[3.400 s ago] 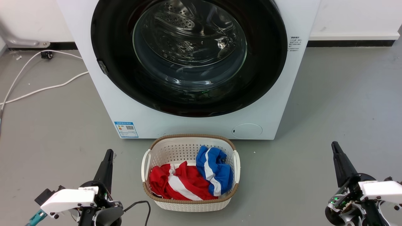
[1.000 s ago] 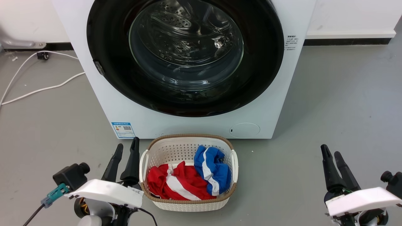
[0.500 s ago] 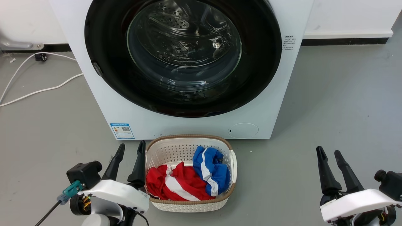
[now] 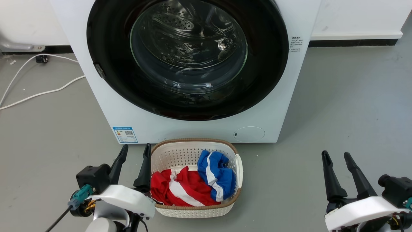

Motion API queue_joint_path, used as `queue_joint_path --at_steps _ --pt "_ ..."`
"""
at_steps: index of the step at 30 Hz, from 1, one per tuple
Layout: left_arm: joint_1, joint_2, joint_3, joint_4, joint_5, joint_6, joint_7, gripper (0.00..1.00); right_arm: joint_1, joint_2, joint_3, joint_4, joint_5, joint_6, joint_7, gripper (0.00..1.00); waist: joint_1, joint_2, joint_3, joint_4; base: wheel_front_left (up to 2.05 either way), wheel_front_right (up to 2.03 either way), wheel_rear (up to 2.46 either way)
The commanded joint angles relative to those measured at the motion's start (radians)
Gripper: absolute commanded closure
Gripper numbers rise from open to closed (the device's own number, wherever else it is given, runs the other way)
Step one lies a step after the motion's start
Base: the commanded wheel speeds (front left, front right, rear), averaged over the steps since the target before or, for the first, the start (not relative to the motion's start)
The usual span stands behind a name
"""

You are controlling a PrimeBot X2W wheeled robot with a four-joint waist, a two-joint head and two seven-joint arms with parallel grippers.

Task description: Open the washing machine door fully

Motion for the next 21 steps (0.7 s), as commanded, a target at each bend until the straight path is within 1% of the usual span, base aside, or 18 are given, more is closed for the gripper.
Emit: queue_joint_path --at_steps 1,12,21 --pt "-0.016 0.003 -0.004 -0.003 0.026 0.001 -0.01 0.0 0.005 0.002 0.002 -0.018 -0.029 0.0 -0.008 0.0 0.0 0.0 0.0 0.0 0.0 0.0 0.0" --pt "0.006 -0.009 0.01 0.007 0.111 0.016 -0.038 0.0 0.02 0.007 -0.002 -0.035 -0.142 0.0 -0.015 0.0 0.0 0.0 -0.002 0.0 0.0 0.0 0.0" --pt "0.017 -0.018 0.021 0.02 0.176 0.01 -0.056 0.0 0.026 0.009 -0.003 -0.043 -0.207 0.0 -0.022 0.0 0.0 0.0 -0.005 0.004 0.0 0.0 0.0"
